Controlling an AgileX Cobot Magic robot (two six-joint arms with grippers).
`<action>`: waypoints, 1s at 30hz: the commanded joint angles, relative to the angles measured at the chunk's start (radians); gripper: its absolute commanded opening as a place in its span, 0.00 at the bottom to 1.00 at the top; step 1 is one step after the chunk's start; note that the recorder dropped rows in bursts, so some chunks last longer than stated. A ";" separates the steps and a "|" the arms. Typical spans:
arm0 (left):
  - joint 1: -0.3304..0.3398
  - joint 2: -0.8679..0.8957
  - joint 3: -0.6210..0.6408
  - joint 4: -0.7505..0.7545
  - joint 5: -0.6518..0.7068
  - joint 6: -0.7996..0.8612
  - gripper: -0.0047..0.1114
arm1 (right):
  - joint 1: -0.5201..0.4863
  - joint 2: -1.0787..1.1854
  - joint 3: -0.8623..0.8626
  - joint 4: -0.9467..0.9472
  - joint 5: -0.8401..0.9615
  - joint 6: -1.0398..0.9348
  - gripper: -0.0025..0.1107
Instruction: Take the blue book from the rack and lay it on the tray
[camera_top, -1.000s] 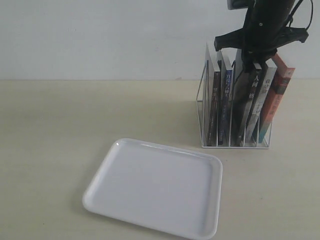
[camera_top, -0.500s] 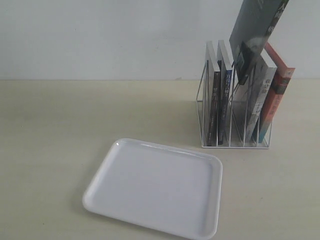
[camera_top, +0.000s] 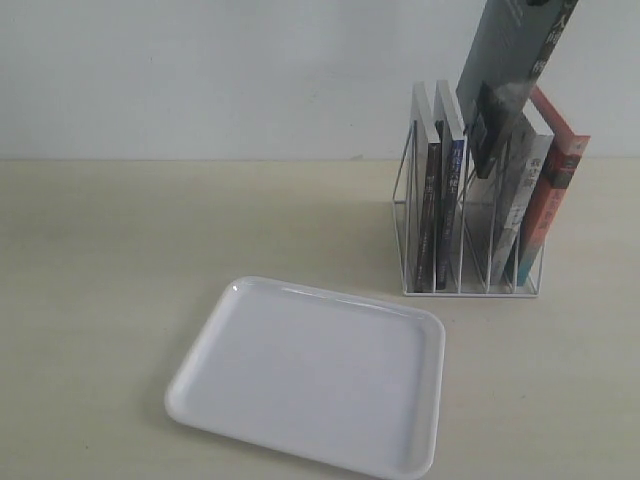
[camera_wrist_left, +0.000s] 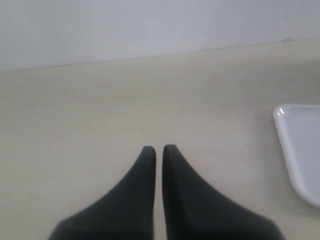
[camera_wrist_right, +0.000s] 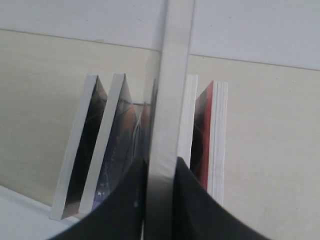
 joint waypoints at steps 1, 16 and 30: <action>0.002 -0.003 -0.003 -0.002 -0.016 0.002 0.08 | 0.001 0.003 0.002 -0.006 -0.023 -0.006 0.02; 0.002 -0.003 -0.003 -0.002 -0.016 0.002 0.08 | 0.001 0.194 0.095 0.024 -0.023 -0.004 0.02; 0.002 -0.003 -0.003 -0.002 -0.016 0.002 0.08 | 0.001 0.197 0.095 0.030 -0.037 -0.076 0.19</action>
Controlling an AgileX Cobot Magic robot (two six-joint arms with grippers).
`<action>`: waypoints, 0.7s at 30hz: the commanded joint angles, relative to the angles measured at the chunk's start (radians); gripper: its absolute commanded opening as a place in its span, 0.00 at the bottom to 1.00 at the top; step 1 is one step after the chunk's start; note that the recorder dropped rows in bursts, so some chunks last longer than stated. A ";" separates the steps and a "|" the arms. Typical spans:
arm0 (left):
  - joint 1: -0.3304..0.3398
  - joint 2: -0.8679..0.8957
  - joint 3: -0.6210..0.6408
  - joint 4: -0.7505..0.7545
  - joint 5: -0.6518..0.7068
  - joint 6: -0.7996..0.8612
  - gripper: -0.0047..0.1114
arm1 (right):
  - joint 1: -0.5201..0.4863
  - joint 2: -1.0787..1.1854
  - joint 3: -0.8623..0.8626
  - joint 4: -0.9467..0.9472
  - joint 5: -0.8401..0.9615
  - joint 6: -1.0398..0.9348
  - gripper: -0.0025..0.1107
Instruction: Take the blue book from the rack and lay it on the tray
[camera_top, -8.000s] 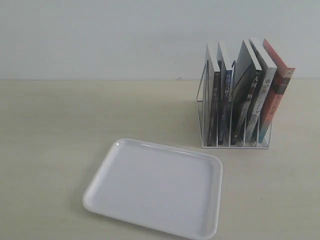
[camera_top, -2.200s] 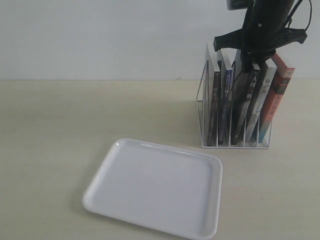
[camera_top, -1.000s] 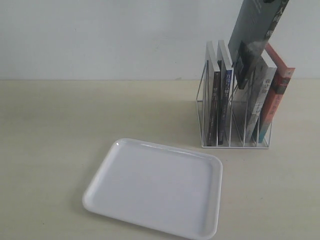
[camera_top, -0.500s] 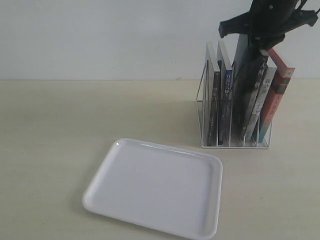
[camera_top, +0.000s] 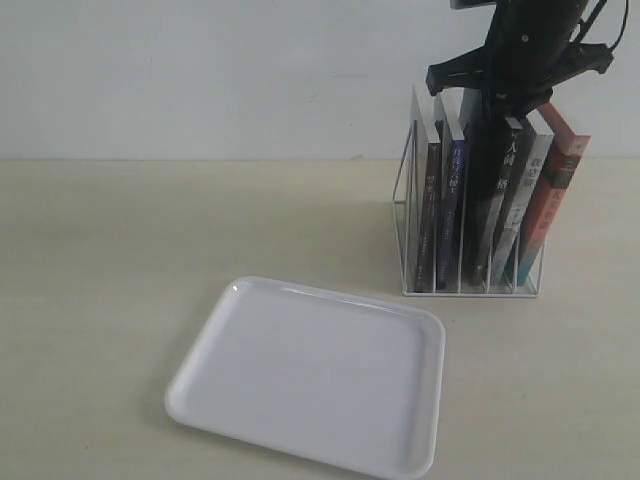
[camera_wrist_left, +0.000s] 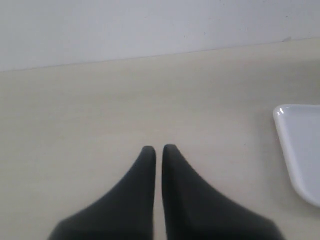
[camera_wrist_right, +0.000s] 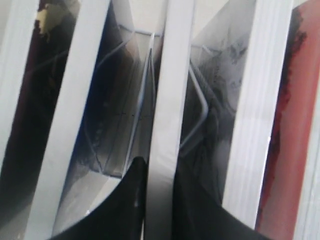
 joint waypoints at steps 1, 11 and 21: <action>0.002 -0.003 -0.003 -0.002 -0.016 0.002 0.08 | 0.001 -0.014 -0.003 -0.003 -0.014 -0.034 0.28; 0.002 -0.003 -0.003 -0.002 -0.016 0.002 0.08 | 0.001 -0.091 -0.005 -0.023 0.000 -0.014 0.44; 0.002 -0.003 -0.003 -0.002 -0.016 0.002 0.08 | 0.001 -0.113 -0.003 -0.107 0.000 -0.014 0.42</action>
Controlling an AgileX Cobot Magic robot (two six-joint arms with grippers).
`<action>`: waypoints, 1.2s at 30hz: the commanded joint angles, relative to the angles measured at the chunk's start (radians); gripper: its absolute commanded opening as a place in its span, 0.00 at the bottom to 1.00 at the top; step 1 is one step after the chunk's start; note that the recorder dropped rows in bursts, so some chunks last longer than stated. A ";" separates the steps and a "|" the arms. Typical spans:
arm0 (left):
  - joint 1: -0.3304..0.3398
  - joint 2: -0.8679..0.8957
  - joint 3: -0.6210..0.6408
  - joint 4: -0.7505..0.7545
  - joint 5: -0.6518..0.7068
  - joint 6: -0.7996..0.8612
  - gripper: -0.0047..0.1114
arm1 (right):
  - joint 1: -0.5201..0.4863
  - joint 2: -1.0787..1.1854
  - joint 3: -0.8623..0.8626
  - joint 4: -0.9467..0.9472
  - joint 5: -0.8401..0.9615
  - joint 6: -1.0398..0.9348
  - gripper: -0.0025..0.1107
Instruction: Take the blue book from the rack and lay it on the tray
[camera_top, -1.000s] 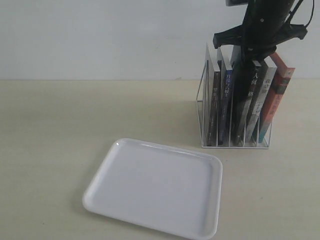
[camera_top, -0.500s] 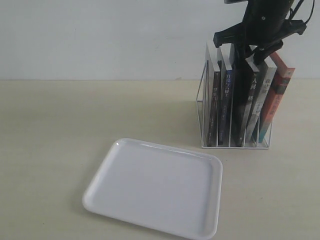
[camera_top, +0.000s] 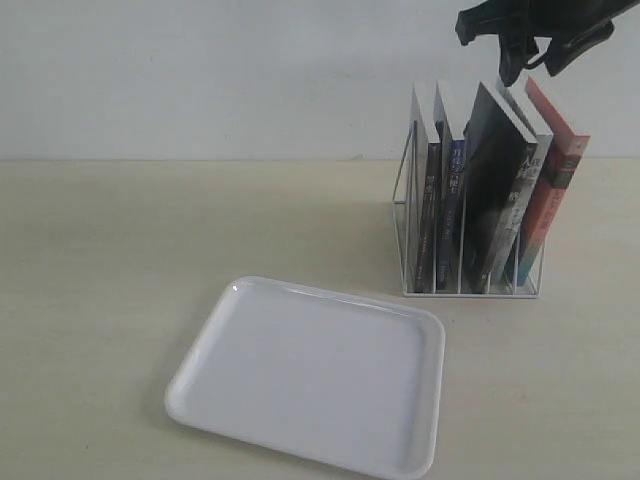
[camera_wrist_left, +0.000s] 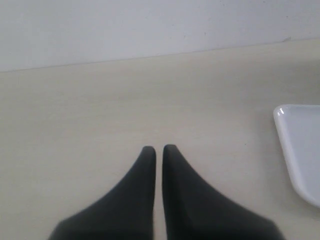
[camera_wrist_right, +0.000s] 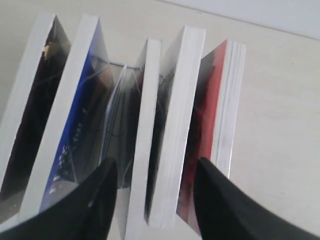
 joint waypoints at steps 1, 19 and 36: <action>0.002 -0.003 -0.003 -0.002 -0.016 0.002 0.08 | 0.000 0.004 -0.002 -0.024 0.000 0.005 0.42; 0.002 -0.003 -0.003 -0.002 -0.016 0.002 0.08 | -0.061 0.037 -0.002 0.016 0.000 0.014 0.05; 0.002 -0.003 -0.003 -0.002 -0.016 0.002 0.08 | -0.061 0.065 -0.002 0.040 0.000 0.014 0.34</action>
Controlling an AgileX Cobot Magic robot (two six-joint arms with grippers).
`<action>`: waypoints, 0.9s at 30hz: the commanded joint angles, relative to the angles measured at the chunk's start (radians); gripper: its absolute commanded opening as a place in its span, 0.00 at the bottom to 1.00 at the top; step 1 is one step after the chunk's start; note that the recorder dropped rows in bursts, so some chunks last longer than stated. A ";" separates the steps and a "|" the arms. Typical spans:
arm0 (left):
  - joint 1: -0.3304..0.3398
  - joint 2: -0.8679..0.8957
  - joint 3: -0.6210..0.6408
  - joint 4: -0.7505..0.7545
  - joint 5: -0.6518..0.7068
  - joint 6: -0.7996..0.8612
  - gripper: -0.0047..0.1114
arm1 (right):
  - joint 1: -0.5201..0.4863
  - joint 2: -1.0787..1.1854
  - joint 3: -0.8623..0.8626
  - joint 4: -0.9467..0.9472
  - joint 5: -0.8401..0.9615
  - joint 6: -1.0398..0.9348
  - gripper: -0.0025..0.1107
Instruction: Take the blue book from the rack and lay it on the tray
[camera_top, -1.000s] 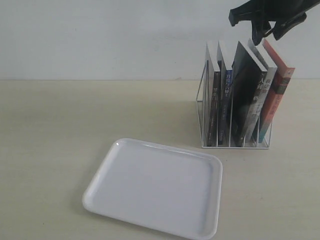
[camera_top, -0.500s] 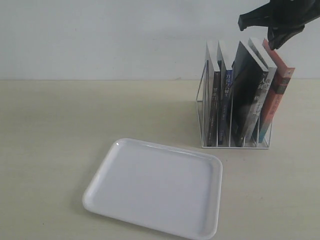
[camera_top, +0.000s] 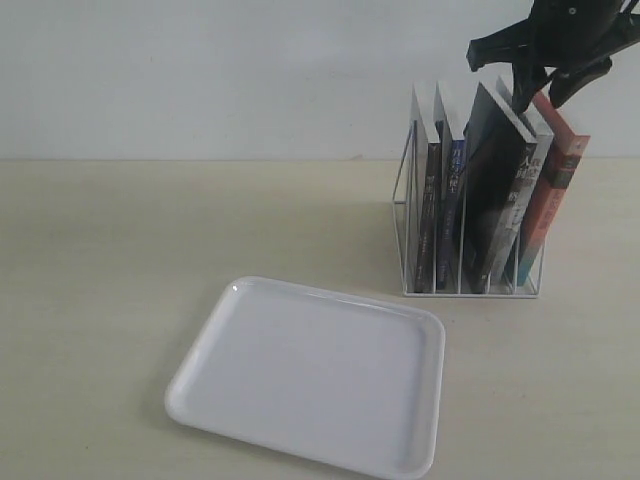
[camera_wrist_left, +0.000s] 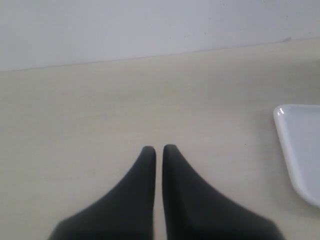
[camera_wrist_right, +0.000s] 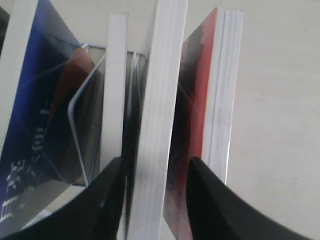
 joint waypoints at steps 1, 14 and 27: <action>0.002 -0.003 -0.003 -0.002 -0.016 0.002 0.08 | -0.004 -0.003 -0.002 0.002 -0.002 -0.006 0.32; 0.002 -0.003 -0.003 -0.002 -0.016 0.002 0.08 | -0.004 -0.003 -0.002 0.004 -0.007 -0.004 0.19; 0.002 -0.003 -0.003 -0.002 -0.016 0.002 0.08 | -0.004 -0.003 -0.002 0.011 -0.022 -0.006 0.19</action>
